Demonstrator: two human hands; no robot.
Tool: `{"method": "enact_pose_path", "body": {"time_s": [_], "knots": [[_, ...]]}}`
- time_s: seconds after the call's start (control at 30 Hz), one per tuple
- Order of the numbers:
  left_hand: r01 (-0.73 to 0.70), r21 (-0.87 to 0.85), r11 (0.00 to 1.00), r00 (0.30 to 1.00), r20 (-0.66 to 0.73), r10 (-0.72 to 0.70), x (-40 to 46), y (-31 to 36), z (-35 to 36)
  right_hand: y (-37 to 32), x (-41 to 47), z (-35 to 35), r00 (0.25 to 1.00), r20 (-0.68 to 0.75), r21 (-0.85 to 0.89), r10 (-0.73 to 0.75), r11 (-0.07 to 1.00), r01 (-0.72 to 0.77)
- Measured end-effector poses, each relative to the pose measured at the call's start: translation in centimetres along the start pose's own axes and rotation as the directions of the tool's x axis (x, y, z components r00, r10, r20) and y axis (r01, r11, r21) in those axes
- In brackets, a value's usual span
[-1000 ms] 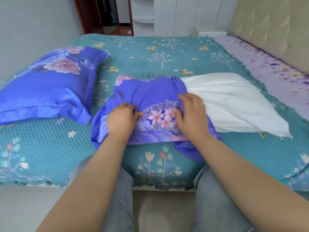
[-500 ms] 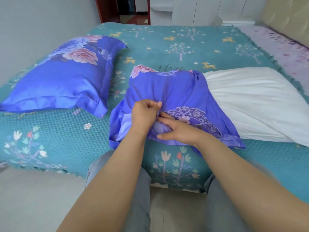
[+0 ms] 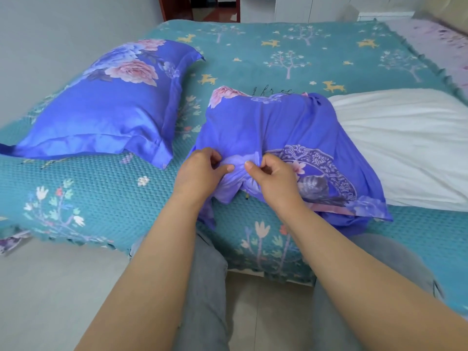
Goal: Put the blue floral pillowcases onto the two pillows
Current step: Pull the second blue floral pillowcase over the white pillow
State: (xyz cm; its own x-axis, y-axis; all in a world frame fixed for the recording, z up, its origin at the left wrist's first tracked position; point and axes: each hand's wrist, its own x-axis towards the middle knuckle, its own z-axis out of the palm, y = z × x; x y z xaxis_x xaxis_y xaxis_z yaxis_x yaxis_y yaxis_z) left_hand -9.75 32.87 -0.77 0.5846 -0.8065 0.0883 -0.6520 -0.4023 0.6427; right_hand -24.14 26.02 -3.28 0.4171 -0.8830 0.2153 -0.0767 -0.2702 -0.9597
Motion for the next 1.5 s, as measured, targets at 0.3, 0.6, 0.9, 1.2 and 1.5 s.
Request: {"method": "enact_pose_path", "body": {"time_s": [0.3, 0.6, 0.9, 1.2, 1.5], "knots": [[-0.052, 0.311, 0.949, 0.997, 0.064, 0.034, -0.4, 0.7, 0.0, -0.7, -0.8, -0.2, 0.96, 0.276, -0.523, -0.042, 0.832, 0.186], [-0.042, 0.426, 0.904, 0.989, -0.108, 0.096, -1.5, 1.6, -0.7, 1.0, -0.4, 0.3, 0.974, 0.222, -0.432, 0.044, 0.9, 0.058], [-0.192, 0.027, 0.981, 0.98, -0.057, 0.193, -3.0, 6.6, 3.3, -0.4, -0.4, 0.5, 0.9, 0.403, -0.479, 0.168, 0.877, 0.05], [0.005, 0.151, 0.988, 0.98, -0.197, 0.025, -1.0, 0.2, 0.7, 0.9, 0.4, 1.0, 0.892, 0.254, 0.4, 0.374, 0.799, -0.449], [0.204, 0.254, 0.946, 0.979, -0.07, -0.192, -0.8, -1.5, -0.7, 1.6, 0.2, 1.1, 0.887, 0.096, 0.348, 0.452, 0.819, -0.455]]}}
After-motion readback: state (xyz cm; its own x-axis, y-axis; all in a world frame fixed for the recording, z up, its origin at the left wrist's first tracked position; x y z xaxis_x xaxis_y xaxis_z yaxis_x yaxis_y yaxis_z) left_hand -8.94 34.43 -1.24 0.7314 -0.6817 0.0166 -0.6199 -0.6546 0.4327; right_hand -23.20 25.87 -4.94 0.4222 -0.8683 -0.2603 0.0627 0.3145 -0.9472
